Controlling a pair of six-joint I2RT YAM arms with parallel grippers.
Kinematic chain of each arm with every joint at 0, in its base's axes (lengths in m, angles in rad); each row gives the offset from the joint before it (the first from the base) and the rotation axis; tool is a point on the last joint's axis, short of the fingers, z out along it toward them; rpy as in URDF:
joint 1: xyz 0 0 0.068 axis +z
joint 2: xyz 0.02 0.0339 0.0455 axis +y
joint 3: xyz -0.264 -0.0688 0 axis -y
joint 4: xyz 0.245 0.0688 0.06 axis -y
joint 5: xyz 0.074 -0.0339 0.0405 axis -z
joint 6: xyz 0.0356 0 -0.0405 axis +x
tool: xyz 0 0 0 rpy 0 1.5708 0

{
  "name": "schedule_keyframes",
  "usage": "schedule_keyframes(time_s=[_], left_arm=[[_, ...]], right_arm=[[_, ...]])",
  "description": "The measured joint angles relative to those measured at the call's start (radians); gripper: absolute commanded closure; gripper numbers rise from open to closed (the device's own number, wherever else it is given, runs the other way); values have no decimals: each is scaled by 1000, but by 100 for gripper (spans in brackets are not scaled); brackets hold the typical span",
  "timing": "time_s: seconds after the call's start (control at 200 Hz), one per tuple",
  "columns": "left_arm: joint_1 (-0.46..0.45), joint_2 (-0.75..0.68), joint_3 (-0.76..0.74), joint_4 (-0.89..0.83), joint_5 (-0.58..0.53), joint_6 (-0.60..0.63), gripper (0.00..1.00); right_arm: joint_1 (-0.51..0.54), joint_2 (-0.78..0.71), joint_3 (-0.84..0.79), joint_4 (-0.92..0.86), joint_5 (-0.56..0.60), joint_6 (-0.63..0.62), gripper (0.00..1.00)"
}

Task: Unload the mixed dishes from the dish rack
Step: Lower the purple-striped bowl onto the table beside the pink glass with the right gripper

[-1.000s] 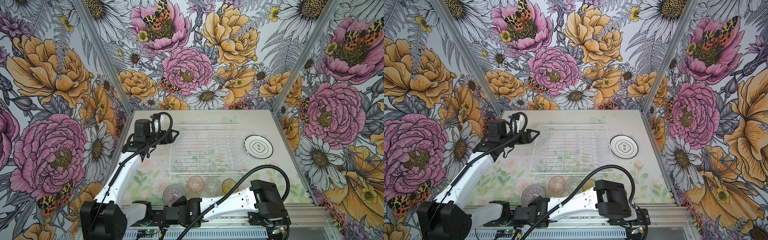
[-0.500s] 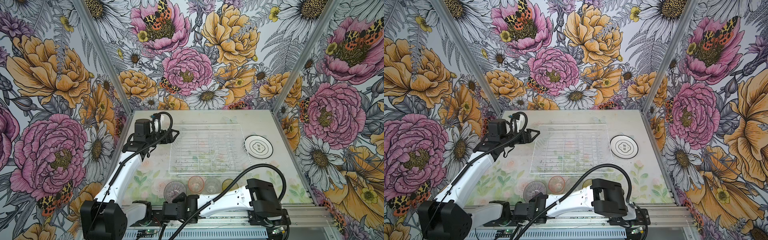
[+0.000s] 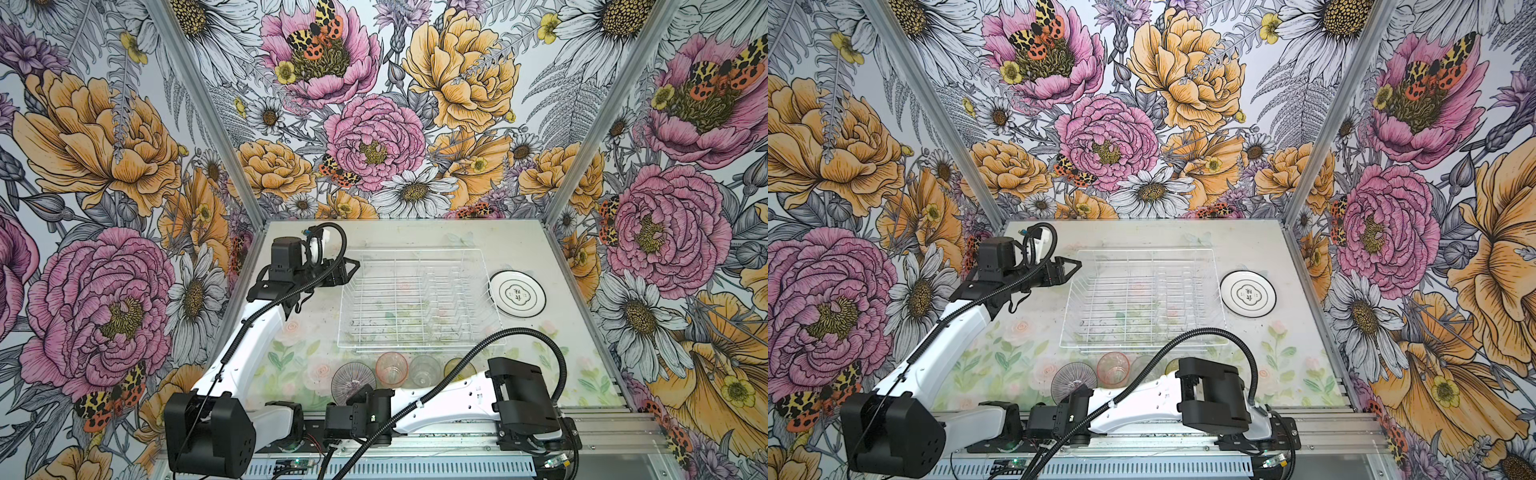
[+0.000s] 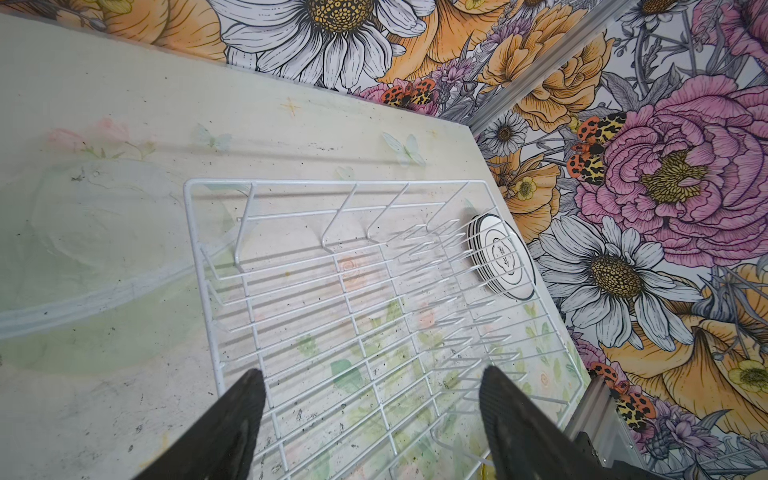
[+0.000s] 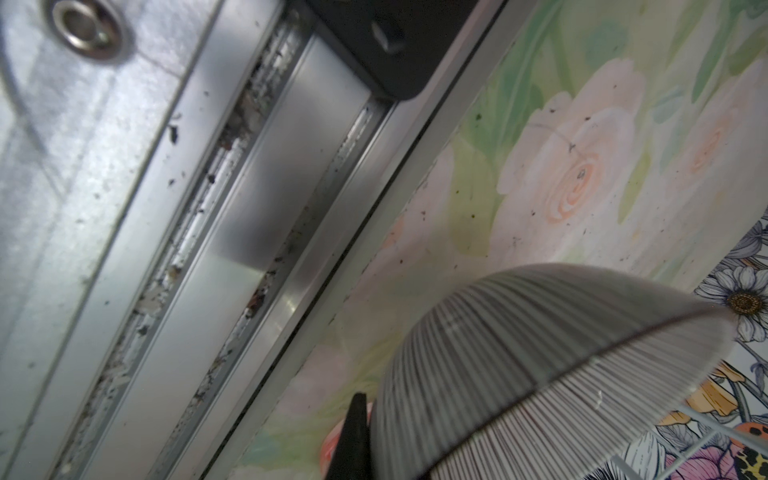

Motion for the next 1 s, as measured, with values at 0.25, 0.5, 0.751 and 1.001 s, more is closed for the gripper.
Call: schedule_keyframes(time_s=[0.25, 0.5, 0.751, 1.001], left_arm=[[0, 4, -2, 3, 3, 0, 17], [0, 5, -2, 11, 3, 0, 17], [0, 8, -2, 16, 5, 0, 17], [0, 12, -11, 23, 9, 0, 17]], right_arm=[[-3, 0, 9, -8, 0, 0, 100], [-3, 13, 14, -15, -2, 0, 100], [-14, 22, 16, -27, -4, 0, 100], [-23, 51, 25, -27, -4, 0, 100]])
